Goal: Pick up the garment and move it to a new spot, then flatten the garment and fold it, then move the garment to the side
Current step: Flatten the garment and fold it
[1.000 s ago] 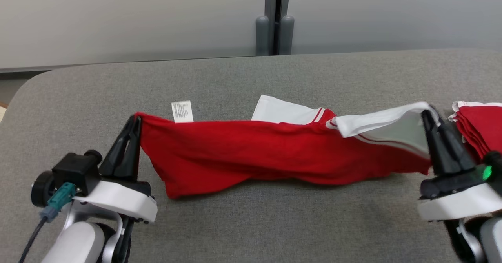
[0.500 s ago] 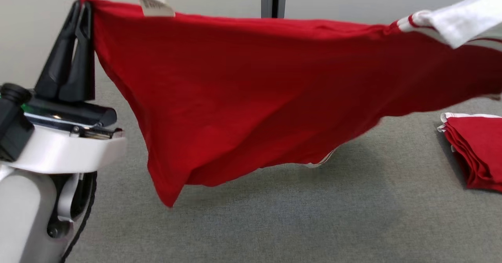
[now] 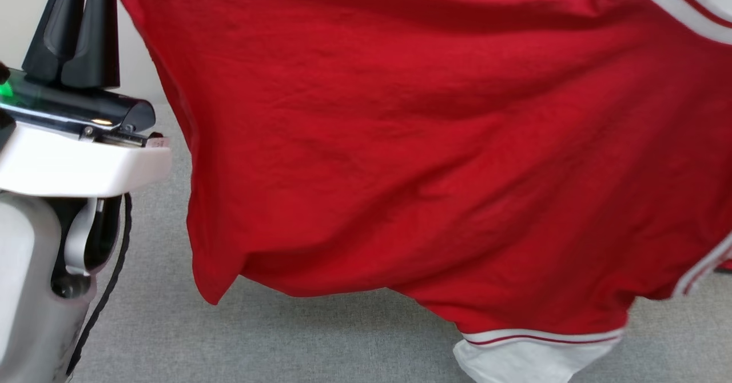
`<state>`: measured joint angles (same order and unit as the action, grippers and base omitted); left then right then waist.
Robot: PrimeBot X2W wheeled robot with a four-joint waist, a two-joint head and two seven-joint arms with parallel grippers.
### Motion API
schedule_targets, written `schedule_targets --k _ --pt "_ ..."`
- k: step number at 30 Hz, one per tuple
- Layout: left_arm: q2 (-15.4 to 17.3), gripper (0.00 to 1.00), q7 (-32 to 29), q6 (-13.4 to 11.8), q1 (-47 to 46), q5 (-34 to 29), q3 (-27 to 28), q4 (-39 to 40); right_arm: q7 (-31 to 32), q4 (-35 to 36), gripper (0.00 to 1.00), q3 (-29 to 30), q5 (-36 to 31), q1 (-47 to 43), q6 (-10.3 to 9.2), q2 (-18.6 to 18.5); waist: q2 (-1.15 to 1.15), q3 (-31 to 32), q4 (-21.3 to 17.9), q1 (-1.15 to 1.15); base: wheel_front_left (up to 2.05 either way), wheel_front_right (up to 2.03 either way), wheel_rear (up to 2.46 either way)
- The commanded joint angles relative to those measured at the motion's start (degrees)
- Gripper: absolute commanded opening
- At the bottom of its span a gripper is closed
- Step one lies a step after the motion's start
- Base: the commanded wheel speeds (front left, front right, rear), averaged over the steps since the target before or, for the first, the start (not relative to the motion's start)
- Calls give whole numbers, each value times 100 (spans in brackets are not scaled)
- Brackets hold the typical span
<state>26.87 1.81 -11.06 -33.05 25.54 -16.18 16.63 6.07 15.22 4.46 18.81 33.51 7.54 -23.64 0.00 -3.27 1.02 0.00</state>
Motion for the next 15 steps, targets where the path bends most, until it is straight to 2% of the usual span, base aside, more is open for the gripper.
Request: schedule_targets --k 1,5,9,11,12,14,15 --pt "-37 0 54 70 -165 91 2 -144 -14 -139 0 -84 67 150 -10 28 0 -95 -9 0 0 0 0" --pt "-145 0 215 243 -641 178 28 -693 -124 -656 0 -310 161 684 -10 89 0 -345 -25 0 0 0 0" --pt "-282 0 433 409 -1386 168 9 -1445 -299 -1296 0 -643 235 1579 -10 135 0 -652 -31 0 0 0 0" --pt "-382 0 576 510 -1802 150 -5 -1912 -437 -1711 0 -837 255 2079 -10 183 0 -785 -36 0 0 0 0" --pt "-481 0 709 578 -2217 139 -20 -2403 -597 -2196 0 -1011 304 2578 -10 248 0 -895 -47 0 0 0 0" --pt "-570 0 790 667 -2602 132 -56 -2954 -743 -2712 0 -1194 379 3056 -10 356 0 -1008 -60 0 0 0 0" --pt "-570 0 790 667 -2602 132 -56 -2954 -743 -2712 0 -1194 379 3056 -10 356 0 -1008 -60 0 0 0 0"
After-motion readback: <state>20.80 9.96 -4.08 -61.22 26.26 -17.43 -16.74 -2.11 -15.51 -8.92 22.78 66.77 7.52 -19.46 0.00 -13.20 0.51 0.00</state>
